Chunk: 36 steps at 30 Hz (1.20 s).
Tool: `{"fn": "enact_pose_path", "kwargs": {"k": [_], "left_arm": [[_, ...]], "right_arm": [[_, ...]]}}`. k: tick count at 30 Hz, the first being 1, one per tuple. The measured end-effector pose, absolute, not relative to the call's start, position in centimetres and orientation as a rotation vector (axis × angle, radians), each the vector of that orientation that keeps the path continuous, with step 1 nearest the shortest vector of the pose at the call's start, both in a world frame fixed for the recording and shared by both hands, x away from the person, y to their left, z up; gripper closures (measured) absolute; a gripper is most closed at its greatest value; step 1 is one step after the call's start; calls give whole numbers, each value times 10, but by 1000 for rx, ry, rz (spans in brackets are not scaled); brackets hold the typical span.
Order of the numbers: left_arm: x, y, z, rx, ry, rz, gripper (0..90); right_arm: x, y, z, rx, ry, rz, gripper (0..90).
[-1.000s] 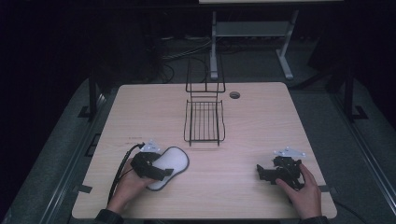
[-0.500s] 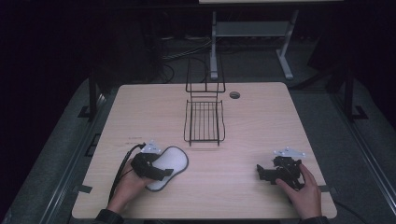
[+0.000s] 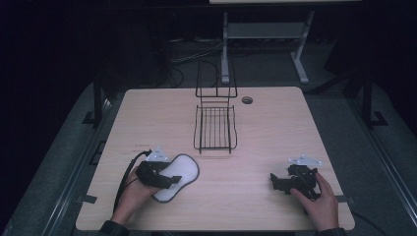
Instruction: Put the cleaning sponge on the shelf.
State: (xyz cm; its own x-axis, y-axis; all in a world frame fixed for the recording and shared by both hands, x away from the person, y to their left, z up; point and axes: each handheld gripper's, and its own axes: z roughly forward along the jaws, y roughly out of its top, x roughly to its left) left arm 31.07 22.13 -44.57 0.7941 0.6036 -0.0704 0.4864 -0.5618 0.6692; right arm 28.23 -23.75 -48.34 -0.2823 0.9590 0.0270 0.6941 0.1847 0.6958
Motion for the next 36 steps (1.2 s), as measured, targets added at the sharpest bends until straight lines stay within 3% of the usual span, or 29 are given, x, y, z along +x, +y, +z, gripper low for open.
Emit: {"fn": "enact_pose_path", "kwargs": {"k": [18, 27, 36], "left_arm": [[305, 229, -426, 2175, 772, 155, 618], [301, 233, -418, 2121, 752, 100, 709], [299, 231, -414, 2125, 738, 108, 745]], "right_arm": [[282, -238, -483, 1550, 2049, 855, 0], [282, -238, -483, 1551, 2049, 855, 0], [282, -238, -483, 1550, 2049, 855, 0]]}}
